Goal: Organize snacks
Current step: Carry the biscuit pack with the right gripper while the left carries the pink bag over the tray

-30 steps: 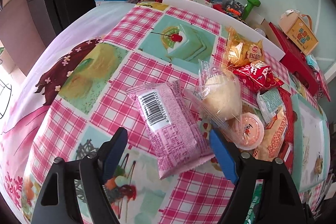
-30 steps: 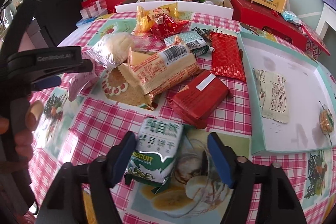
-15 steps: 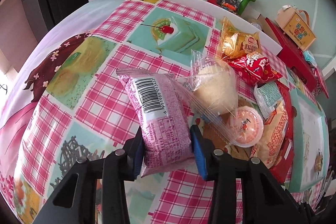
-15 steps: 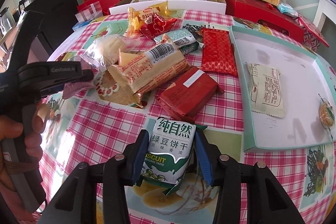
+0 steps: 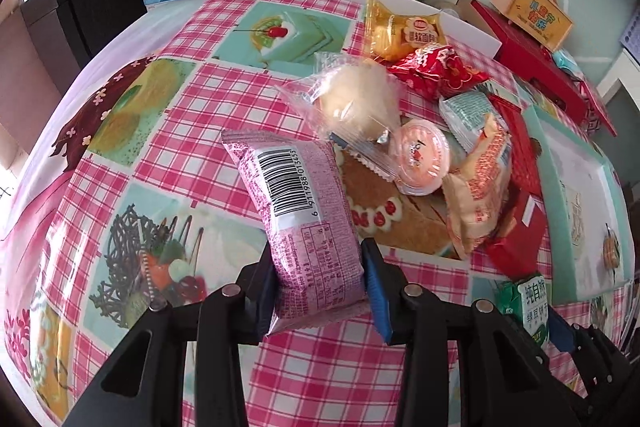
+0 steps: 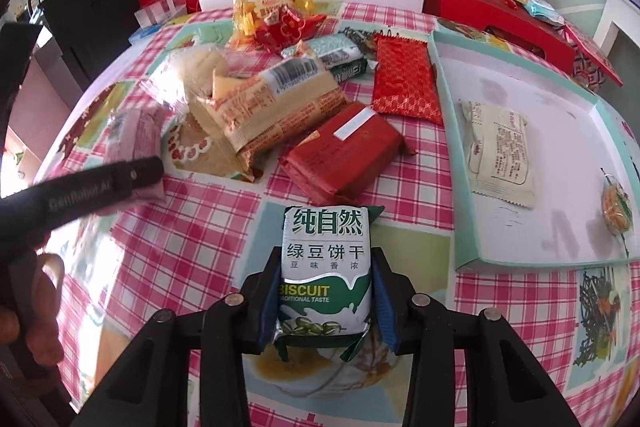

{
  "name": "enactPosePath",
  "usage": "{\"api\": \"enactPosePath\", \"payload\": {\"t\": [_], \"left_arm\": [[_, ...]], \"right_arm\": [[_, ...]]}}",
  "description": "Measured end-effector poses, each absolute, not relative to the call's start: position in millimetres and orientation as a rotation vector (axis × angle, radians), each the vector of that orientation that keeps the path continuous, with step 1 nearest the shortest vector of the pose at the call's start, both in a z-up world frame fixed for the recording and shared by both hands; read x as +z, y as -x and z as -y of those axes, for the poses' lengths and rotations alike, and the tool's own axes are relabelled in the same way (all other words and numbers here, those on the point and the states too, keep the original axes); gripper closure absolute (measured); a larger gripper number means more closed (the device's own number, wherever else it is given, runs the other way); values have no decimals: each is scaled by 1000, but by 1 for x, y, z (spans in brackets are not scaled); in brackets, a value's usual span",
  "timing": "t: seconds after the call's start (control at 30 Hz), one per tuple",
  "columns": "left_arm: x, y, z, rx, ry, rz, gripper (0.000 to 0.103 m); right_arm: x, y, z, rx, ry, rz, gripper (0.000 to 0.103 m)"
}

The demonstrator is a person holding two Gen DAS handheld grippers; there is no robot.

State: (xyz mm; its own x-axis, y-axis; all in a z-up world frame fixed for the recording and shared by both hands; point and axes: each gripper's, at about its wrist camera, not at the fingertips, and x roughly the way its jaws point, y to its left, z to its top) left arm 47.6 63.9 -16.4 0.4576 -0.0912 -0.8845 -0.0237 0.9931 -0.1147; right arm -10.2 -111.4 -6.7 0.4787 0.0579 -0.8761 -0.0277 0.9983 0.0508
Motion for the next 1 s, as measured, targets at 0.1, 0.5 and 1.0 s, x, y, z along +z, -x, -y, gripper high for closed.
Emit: {"api": "enactPosePath", "payload": {"t": [0.1, 0.5, 1.0], "left_arm": [[-8, -44, -63, -43, 116, -1071, 63], [42, -28, -37, -102, 85, -928, 63], [72, -28, 57, -296, -38, -817, 63]], "right_arm": [[4, 13, 117, 60, -57, -1034, 61], [46, 25, 145, 38, -149, -905, 61], [71, 40, 249, -198, -303, -801, 61]]}}
